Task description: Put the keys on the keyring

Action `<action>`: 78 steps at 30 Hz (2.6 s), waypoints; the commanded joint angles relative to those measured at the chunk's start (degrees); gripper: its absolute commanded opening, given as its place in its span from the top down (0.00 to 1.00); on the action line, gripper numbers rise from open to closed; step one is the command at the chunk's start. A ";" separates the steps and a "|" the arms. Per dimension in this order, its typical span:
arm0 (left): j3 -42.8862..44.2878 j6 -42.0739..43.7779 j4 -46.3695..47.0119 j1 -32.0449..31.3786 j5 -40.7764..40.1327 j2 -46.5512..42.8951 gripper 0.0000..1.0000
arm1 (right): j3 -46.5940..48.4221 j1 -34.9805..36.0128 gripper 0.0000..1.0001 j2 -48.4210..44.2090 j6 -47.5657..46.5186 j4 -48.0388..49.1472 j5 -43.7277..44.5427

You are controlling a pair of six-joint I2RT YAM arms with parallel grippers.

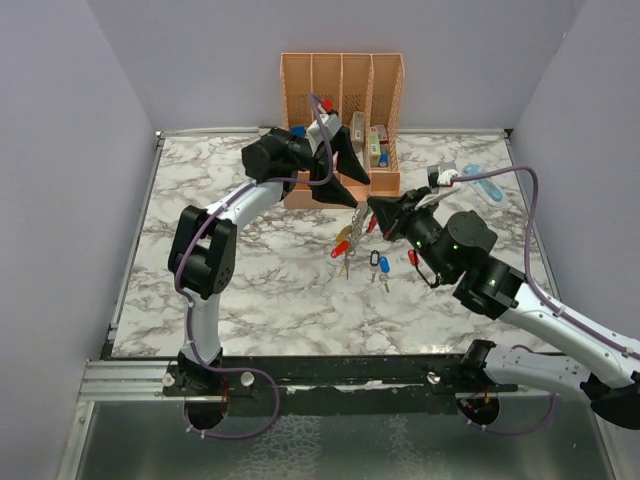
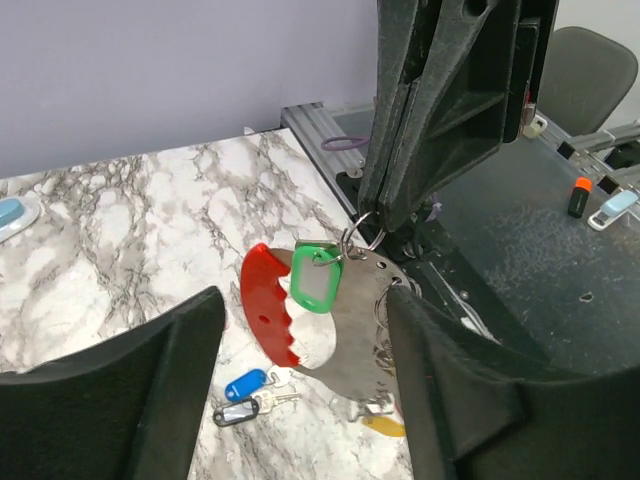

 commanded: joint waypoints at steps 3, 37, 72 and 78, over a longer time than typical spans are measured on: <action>-0.23 -2.47 14.35 -0.40 6.26 -3.40 0.27 | 5.08 0.07 0.99 -0.88 -0.81 -3.76 3.49; -1.68 0.85 14.32 -3.68 -0.65 -4.19 0.15 | 12.04 0.12 0.99 4.56 1.76 -10.06 0.03; -3.94 -1.79 14.34 -4.38 -0.85 -2.61 0.43 | 12.44 0.12 0.99 3.95 3.44 -11.32 2.73; -3.86 -2.97 14.36 -4.37 0.12 -2.65 0.48 | 12.43 0.11 0.99 3.89 3.46 -11.03 2.59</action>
